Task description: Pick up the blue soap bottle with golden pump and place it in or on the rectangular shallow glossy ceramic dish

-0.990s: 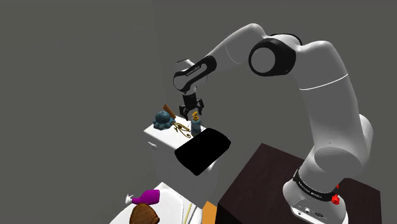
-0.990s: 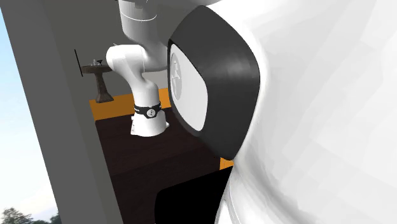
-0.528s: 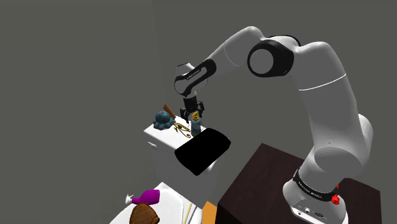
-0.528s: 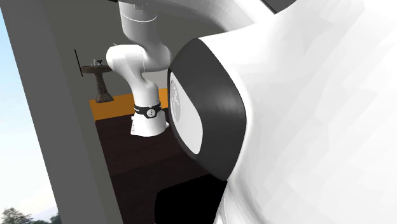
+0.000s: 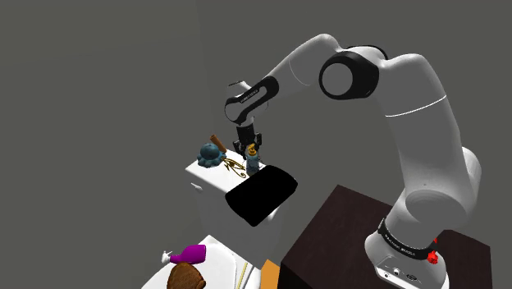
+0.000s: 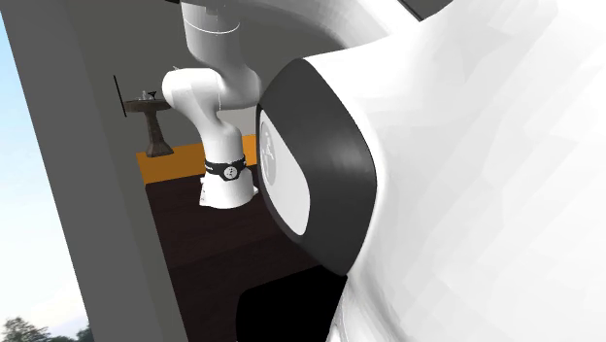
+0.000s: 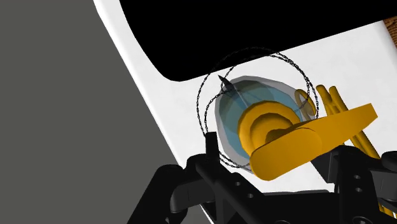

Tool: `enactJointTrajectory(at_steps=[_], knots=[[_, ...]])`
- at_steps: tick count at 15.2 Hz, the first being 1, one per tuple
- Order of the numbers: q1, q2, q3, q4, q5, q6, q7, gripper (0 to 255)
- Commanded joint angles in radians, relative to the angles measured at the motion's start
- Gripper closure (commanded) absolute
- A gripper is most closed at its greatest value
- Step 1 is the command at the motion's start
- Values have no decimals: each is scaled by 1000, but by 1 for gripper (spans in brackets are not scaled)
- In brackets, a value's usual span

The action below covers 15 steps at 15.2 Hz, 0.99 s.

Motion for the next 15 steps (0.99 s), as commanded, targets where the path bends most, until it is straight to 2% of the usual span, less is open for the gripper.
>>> enactJointTrajectory(at_steps=[1, 5, 15], knots=[[0, 0, 0, 0, 0, 0, 0, 255], [0, 0, 0, 0, 0, 0, 0, 255], [-2, -77, 2, 16, 3, -93, -2, 255]])
